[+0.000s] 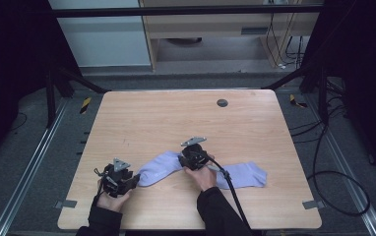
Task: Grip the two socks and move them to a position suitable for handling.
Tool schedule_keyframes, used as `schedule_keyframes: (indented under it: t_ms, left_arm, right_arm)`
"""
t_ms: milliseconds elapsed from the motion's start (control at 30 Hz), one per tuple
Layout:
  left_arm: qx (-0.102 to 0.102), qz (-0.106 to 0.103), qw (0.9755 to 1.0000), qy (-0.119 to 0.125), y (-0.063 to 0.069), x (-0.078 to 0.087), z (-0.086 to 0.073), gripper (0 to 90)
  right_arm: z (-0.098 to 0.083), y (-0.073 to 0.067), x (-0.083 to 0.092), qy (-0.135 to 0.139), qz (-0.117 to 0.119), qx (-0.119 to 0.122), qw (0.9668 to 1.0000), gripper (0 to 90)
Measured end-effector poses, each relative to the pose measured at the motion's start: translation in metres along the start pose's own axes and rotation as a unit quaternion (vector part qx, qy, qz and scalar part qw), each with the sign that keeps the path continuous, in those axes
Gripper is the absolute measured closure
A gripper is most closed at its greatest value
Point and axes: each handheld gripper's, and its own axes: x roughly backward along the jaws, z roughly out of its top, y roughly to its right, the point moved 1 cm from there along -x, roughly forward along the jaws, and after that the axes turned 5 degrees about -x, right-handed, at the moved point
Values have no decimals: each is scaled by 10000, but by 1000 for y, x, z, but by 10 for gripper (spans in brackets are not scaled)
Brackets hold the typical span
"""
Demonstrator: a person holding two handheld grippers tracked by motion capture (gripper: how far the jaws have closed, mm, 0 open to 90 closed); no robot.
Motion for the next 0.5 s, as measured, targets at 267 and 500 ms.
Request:
schedule_keyframes:
  t_ms: [267,500]
  left_arm:
    - [-38,-24,9999,-147,4,-4,3,810]
    - [34,-7,10000,93,-1,4,7,870]
  right_arm:
    - [-3,-4,-2,-112,2,35,9999,848]
    - [-2,-8,8,-59,179,-59,9998,880]
